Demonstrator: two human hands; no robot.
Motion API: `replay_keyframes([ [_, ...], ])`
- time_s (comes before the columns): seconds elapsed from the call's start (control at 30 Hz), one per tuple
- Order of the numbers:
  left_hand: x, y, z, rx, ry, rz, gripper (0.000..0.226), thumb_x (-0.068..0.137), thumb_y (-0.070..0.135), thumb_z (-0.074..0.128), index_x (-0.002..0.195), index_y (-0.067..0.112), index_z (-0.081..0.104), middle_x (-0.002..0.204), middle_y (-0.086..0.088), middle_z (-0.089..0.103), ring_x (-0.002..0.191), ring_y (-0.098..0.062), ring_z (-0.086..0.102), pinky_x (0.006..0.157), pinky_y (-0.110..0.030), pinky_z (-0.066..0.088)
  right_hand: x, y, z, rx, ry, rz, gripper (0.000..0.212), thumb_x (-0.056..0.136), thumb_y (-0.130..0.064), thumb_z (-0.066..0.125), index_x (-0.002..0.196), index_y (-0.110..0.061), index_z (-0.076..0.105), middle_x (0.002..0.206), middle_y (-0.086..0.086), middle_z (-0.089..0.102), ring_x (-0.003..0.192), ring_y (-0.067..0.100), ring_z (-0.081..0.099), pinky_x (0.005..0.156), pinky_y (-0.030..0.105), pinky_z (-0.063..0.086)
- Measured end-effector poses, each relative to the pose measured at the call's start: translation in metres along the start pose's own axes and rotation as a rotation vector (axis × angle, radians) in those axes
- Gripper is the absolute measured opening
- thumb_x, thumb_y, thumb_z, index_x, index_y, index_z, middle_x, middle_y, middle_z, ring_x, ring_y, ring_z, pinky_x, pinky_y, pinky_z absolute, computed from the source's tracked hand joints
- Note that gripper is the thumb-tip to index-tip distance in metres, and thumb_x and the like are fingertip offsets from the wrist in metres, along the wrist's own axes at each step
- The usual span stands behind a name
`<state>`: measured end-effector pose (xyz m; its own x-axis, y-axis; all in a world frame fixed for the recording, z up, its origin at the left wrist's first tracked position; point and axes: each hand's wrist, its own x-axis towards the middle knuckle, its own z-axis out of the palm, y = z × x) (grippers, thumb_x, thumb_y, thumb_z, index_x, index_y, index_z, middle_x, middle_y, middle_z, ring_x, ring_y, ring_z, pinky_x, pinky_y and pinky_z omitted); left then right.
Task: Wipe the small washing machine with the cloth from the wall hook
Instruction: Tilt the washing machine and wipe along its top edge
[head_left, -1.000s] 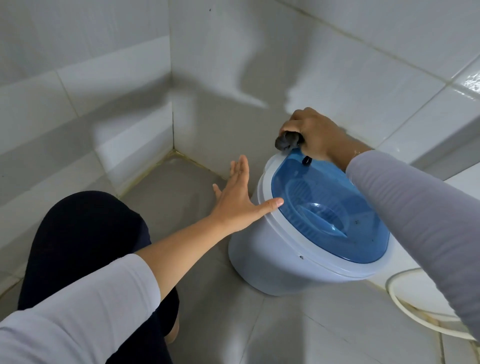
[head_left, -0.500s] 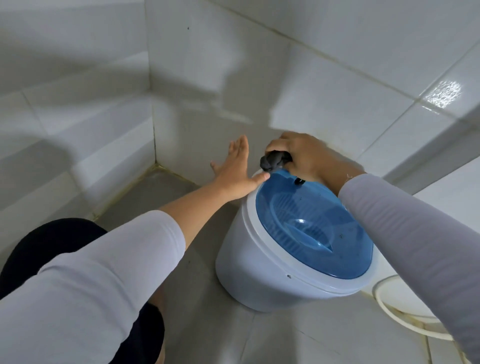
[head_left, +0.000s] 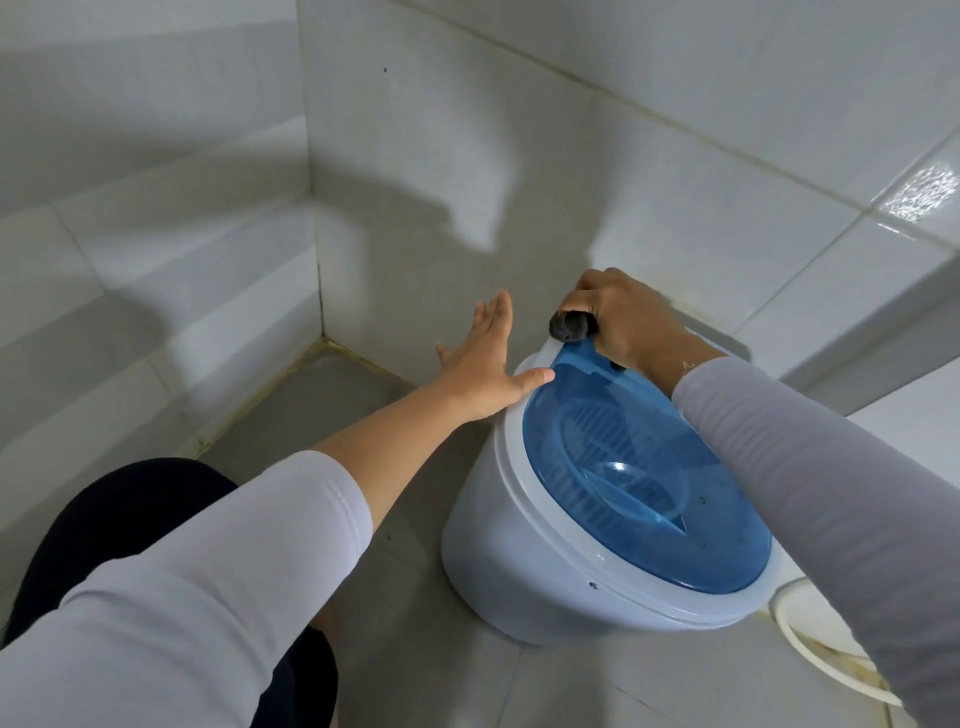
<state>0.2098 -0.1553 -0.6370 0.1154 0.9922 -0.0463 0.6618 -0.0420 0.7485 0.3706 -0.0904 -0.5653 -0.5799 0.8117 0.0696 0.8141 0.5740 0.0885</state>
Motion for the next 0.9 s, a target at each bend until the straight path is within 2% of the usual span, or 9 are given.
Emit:
replay_keyframes([
  [0.07,0.000,0.000,-0.001,-0.008,-0.005,0.000,0.102,0.085,0.054,0.056,0.150,0.021,-0.015,0.160,0.004,-0.011,0.147,-0.012,-0.013,0.114,-0.062,-0.001,0.003,0.003,0.002,-0.043,0.005,0.040,0.043,0.076,0.009,0.053,0.111,-0.012,0.064,0.111,0.013,0.058,0.101,0.035,0.050,0.067,0.035,0.042],
  [0.13,-0.001,0.000,-0.002,-0.011,-0.012,-0.005,0.102,0.085,0.054,0.056,0.150,0.021,-0.014,0.160,0.005,-0.012,0.147,-0.012,-0.013,0.114,-0.062,0.000,0.007,0.005,0.002,-0.076,0.005,0.066,0.038,0.079,0.005,0.054,0.112,-0.013,0.064,0.110,0.013,0.057,0.102,0.034,0.050,0.068,0.035,0.043],
  [0.23,0.000,0.000,-0.003,-0.030,-0.033,-0.022,0.103,0.084,0.055,0.056,0.150,0.020,-0.015,0.160,0.006,-0.012,0.147,-0.011,-0.014,0.115,-0.062,0.002,0.014,0.007,-0.004,-0.023,-0.021,0.110,0.029,0.080,-0.006,0.060,0.108,-0.013,0.065,0.106,0.014,0.059,0.100,0.035,0.054,0.078,0.039,0.049],
  [0.3,0.002,0.000,-0.004,-0.045,-0.052,-0.045,0.104,0.084,0.054,0.057,0.150,0.020,-0.015,0.160,0.006,-0.013,0.147,-0.011,-0.014,0.115,-0.061,0.005,0.020,0.012,-0.015,0.055,-0.046,0.184,0.034,0.078,-0.002,0.059,0.110,-0.013,0.065,0.106,0.014,0.061,0.100,0.035,0.056,0.082,0.036,0.047],
  [0.4,0.011,0.001,-0.008,-0.092,-0.054,-0.069,0.103,0.085,0.055,0.056,0.150,0.020,-0.015,0.160,0.007,-0.013,0.147,-0.010,-0.013,0.116,-0.058,0.008,0.025,0.023,-0.033,0.165,0.039,0.275,0.039,0.078,0.000,0.056,0.112,-0.016,0.061,0.110,0.016,0.064,0.103,0.035,0.057,0.085,0.035,0.048],
  [0.5,0.024,0.008,-0.011,-0.091,-0.032,-0.053,0.099,0.087,0.052,0.054,0.150,0.019,-0.014,0.160,0.006,-0.013,0.147,-0.011,-0.014,0.116,-0.058,0.007,0.022,0.025,-0.043,0.199,0.027,0.262,0.037,0.078,-0.003,0.055,0.112,-0.019,0.057,0.107,0.015,0.065,0.099,0.034,0.058,0.082,0.036,0.049],
  [0.7,0.041,0.024,-0.005,-0.022,-0.071,-0.050,0.095,0.090,0.046,0.053,0.150,0.017,-0.015,0.161,0.002,-0.011,0.147,-0.016,-0.014,0.112,-0.062,0.002,0.005,0.010,-0.026,0.099,-0.162,0.185,0.044,0.078,-0.006,0.054,0.119,-0.022,0.058,0.109,0.014,0.057,0.101,0.033,0.055,0.086,0.040,0.048],
  [0.9,0.043,0.023,-0.001,-0.019,-0.115,-0.059,0.097,0.089,0.046,0.056,0.150,0.018,-0.014,0.161,0.001,-0.009,0.148,-0.016,-0.012,0.113,-0.062,0.003,-0.005,0.008,0.000,0.080,-0.055,0.211,0.041,0.082,-0.005,0.053,0.120,-0.019,0.059,0.105,0.015,0.053,0.092,0.034,0.057,0.076,0.037,0.047],
])
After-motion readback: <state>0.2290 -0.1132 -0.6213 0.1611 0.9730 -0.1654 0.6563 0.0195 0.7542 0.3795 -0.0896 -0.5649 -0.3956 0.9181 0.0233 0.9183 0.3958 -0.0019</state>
